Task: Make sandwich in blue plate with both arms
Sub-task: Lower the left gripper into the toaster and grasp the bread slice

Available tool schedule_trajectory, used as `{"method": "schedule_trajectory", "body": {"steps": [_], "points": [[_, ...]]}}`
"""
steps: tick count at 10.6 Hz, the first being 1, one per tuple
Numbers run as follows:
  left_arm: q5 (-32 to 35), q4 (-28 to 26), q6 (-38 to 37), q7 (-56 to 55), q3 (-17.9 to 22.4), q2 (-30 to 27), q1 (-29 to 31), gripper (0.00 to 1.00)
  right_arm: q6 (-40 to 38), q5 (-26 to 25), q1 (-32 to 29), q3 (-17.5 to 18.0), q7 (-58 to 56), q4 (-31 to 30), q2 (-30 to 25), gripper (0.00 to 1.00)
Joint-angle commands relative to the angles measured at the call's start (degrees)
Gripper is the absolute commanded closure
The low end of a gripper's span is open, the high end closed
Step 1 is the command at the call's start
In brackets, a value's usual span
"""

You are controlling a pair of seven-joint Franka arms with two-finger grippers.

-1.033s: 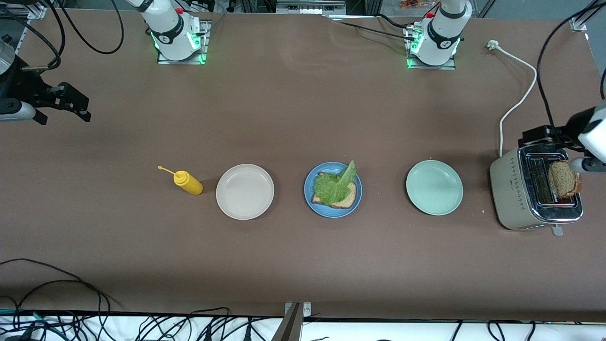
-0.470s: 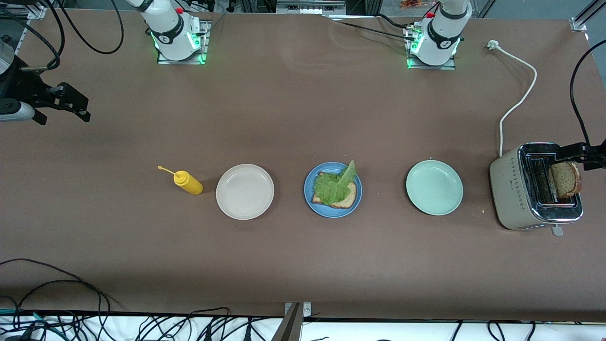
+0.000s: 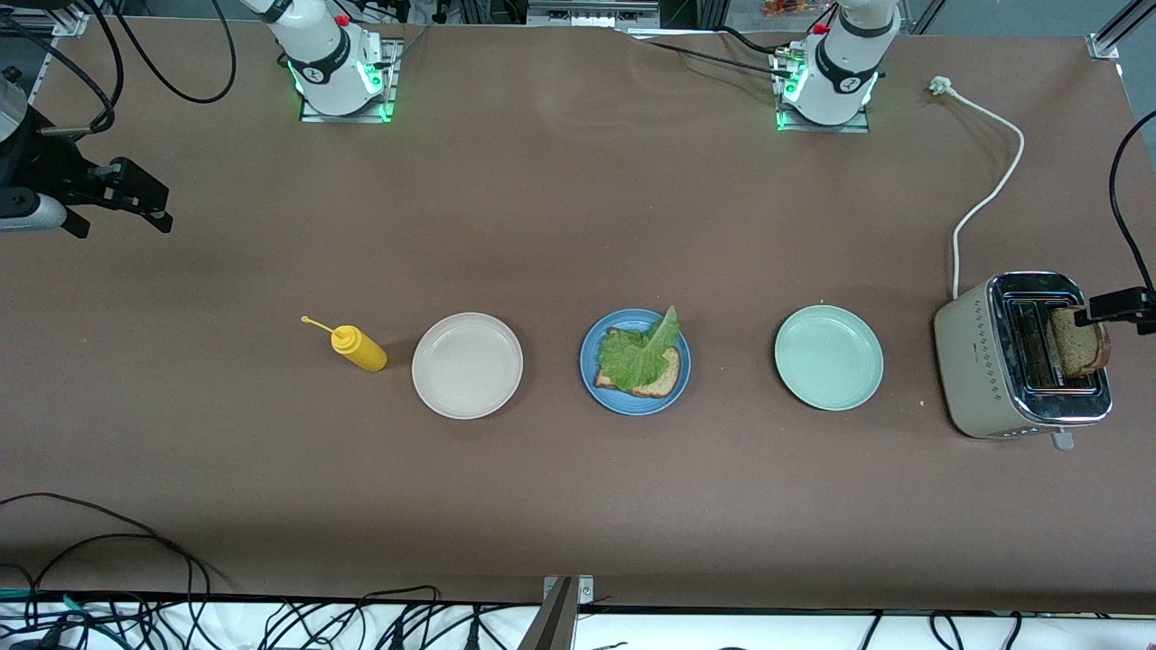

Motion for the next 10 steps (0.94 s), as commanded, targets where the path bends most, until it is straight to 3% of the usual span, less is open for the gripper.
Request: {"method": "schedule_trajectory", "body": {"steps": [1, 10], "points": [[1.3, 2.4, 2.9, 6.0, -0.1, 4.4, 2.9, 0.00, -0.8, -0.9, -0.2, 0.3, 0.7, 1.5, 0.6, 0.00], [0.7, 2.2, 5.0, -6.2, -0.2, 6.6, 4.0, 0.06, -0.8, -1.0, -0.2, 0.3, 0.7, 1.5, 0.6, 0.00]]}}
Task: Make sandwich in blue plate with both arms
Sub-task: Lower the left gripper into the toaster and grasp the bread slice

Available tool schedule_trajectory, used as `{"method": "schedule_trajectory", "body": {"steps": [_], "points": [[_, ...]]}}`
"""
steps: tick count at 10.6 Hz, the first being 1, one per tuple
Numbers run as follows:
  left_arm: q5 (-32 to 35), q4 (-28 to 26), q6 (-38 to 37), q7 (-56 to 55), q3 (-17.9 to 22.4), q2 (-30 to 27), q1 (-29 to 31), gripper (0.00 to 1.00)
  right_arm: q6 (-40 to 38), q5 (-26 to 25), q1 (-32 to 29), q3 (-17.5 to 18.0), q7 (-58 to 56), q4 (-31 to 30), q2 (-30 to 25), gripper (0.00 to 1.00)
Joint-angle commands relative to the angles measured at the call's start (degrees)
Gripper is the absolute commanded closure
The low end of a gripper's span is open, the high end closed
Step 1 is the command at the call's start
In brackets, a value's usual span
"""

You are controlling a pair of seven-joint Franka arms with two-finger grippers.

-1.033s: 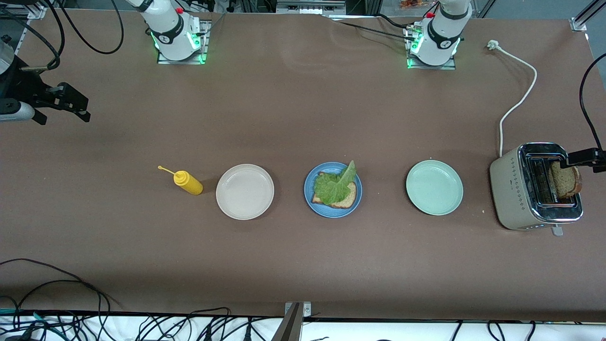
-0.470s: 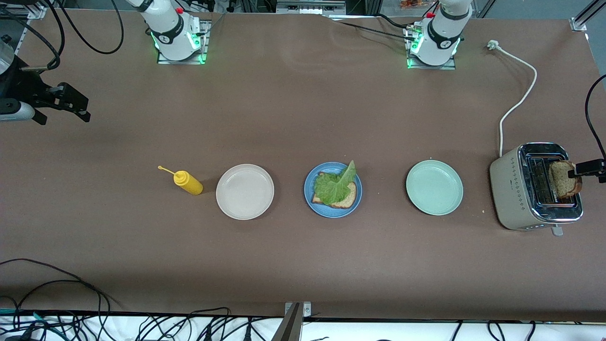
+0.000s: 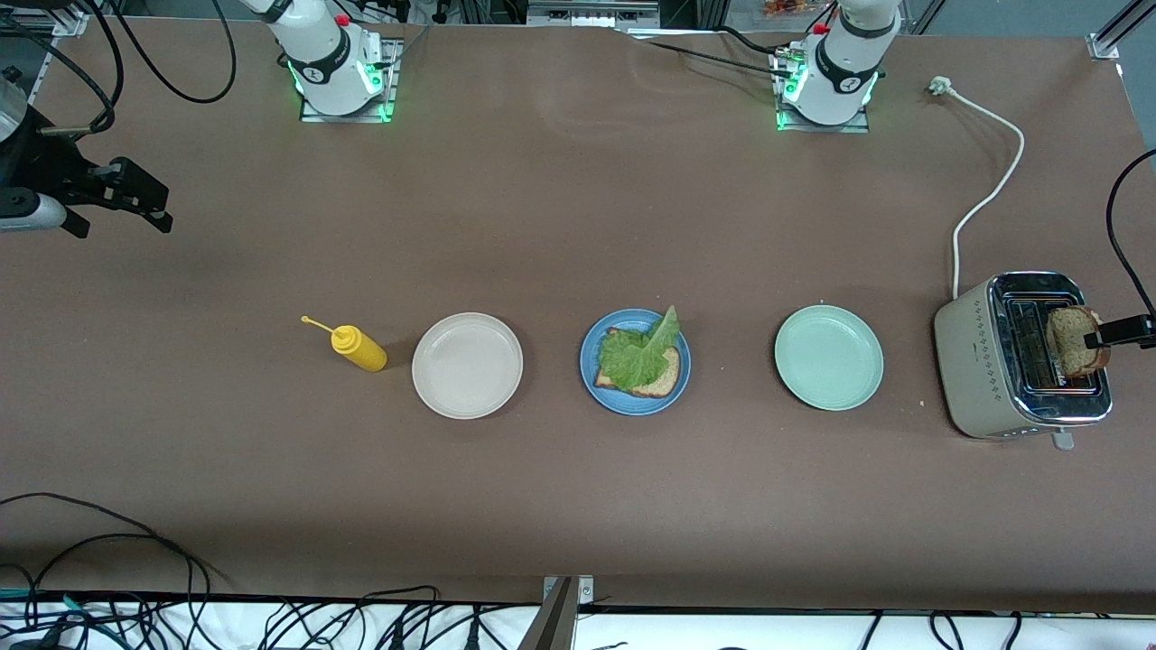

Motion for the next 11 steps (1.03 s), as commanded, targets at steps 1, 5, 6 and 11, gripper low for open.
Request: {"method": "schedule_trajectory", "body": {"steps": [1, 5, 6, 11], "points": [[0.5, 2.1, -0.6, -1.8, -0.4, 1.3, 0.6, 0.06, -0.8, -1.0, -0.2, 0.3, 0.7, 1.5, 0.6, 0.00], [0.5, 1.3, -2.1, -1.8, -0.4, 1.2, 0.9, 0.43, -0.8, -1.0, -0.2, 0.3, 0.7, 1.5, 0.6, 0.00], [0.5, 0.7, -2.9, -1.9, -0.4, 1.4, 1.1, 0.43, -0.8, -1.0, -0.2, 0.3, 0.7, 1.5, 0.6, 0.00], [-2.7, 0.8, -5.3, -3.6, -0.5, 2.7, 1.9, 0.80, -0.8, -1.0, -0.2, 0.3, 0.6, 1.5, 0.6, 0.00]]}}
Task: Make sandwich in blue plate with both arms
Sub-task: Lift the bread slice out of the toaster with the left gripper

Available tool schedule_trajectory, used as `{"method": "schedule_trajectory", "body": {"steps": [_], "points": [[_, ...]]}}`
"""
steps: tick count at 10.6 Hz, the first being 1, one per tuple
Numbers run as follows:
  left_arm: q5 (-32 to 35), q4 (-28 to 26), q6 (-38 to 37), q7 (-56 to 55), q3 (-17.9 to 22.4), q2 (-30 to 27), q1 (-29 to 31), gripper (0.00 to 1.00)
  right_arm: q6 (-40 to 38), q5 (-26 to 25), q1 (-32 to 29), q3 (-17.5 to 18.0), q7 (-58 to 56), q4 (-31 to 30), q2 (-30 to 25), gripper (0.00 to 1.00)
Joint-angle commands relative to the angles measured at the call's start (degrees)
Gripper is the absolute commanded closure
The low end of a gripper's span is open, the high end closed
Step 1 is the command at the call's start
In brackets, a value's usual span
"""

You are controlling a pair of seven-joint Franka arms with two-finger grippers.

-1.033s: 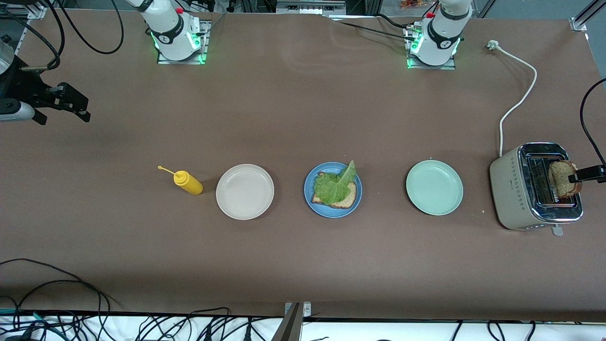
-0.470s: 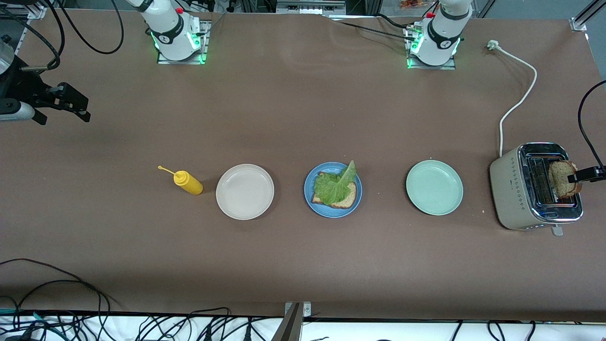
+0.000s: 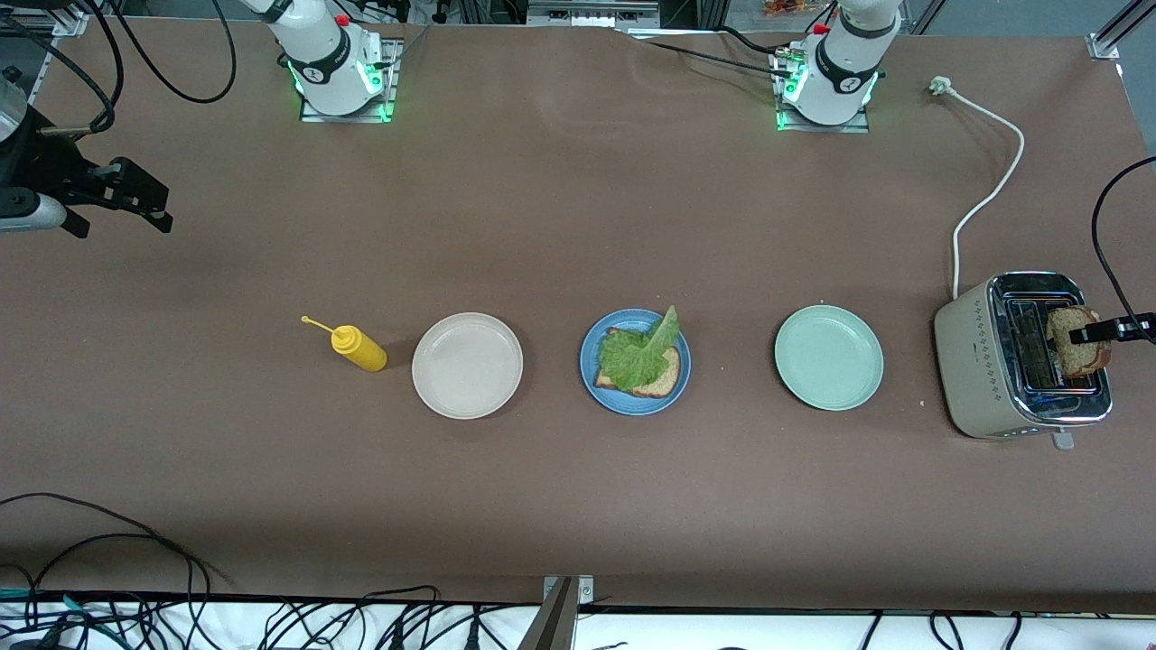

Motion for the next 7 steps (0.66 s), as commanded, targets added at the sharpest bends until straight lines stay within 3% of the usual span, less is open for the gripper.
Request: {"method": "schedule_trajectory", "body": {"steps": [1, 2, 7], "points": [[-1.0, 1.4, -4.0, -1.0, -0.6, -0.3, 0.3, 0.95, -0.9, -1.0, -0.2, 0.2, 0.6, 1.5, 0.6, 0.00], [-0.8, 1.6, -5.1, -1.0, -0.7, -0.5, 0.1, 1.00, -0.9, -1.0, -0.2, 0.2, 0.7, 1.5, 0.6, 0.00], [-0.6, 2.0, -6.5, -1.0, -0.8, -1.0, 0.0, 1.00, -0.9, -1.0, -0.2, 0.2, 0.6, 1.5, 0.6, 0.00]]}}
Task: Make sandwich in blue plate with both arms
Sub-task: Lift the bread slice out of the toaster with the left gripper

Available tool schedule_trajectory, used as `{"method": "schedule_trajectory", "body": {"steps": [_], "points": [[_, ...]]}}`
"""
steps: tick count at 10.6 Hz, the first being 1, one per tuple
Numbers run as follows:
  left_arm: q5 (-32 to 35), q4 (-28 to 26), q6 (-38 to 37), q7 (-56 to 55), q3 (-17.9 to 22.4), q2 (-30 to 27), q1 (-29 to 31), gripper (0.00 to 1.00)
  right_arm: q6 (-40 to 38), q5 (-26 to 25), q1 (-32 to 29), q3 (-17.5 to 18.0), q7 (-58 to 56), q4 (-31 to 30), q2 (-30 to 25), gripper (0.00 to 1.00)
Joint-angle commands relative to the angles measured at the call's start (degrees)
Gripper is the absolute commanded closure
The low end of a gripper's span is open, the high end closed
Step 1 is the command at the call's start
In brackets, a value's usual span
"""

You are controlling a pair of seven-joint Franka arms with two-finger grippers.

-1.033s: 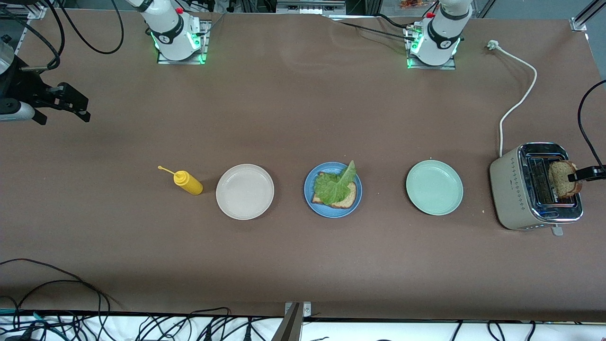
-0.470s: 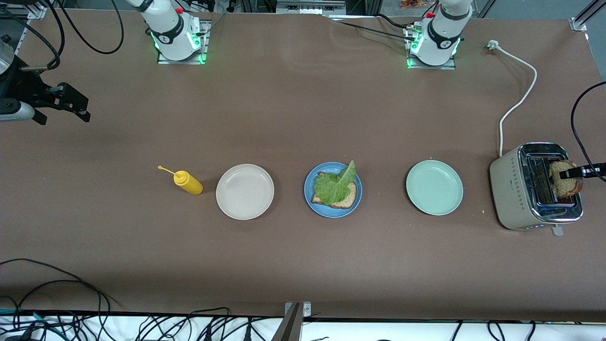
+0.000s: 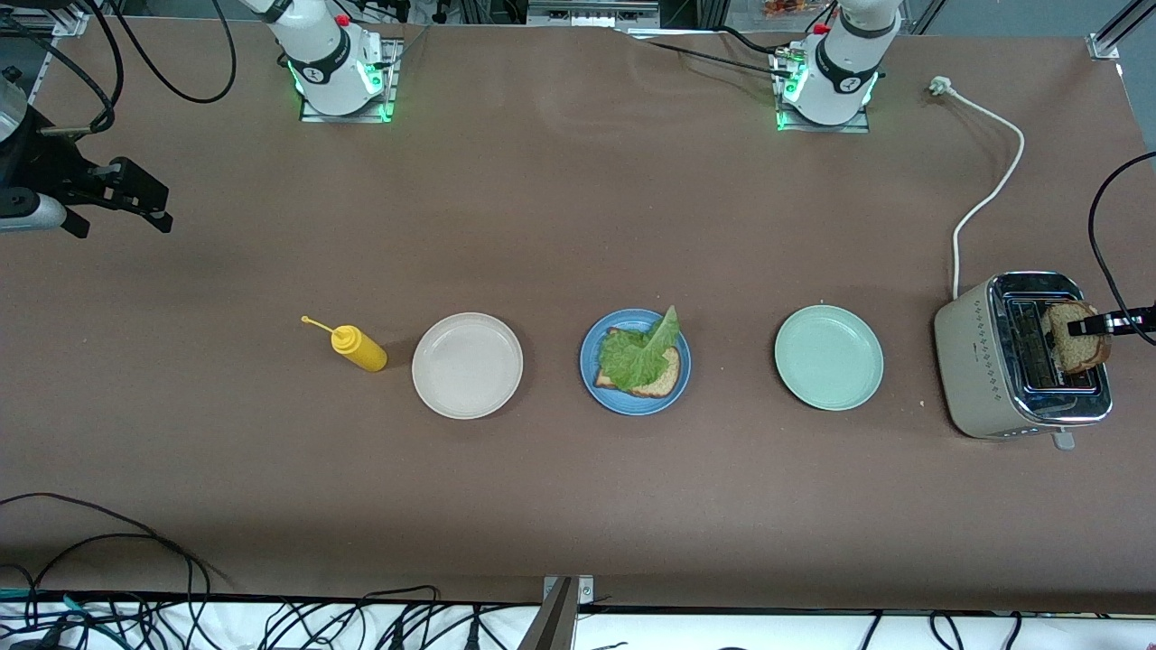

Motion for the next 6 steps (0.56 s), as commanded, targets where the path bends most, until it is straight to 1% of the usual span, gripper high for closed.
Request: {"method": "schedule_trajectory", "body": {"steps": [1, 4, 5, 6], "points": [[-0.1, 1.1, -2.5, -0.4, -0.7, -1.0, 0.1, 1.00, -0.9, -1.0, -0.2, 0.2, 0.6, 1.5, 0.6, 0.00], [0.1, 2.1, -3.0, 0.5, -0.8, -3.7, -0.3, 1.00, -0.9, -1.0, -0.2, 0.2, 0.6, 1.5, 0.6, 0.00], [0.3, 2.2, -4.7, 0.5, -1.0, -4.8, -0.5, 1.00, -0.9, -1.0, -0.2, 0.2, 0.6, 1.5, 0.6, 0.00], [1.7, 2.4, -6.1, 0.5, -1.0, -7.1, -1.5, 1.00, -0.9, -1.0, -0.2, 0.2, 0.7, 1.5, 0.6, 0.00]]}}
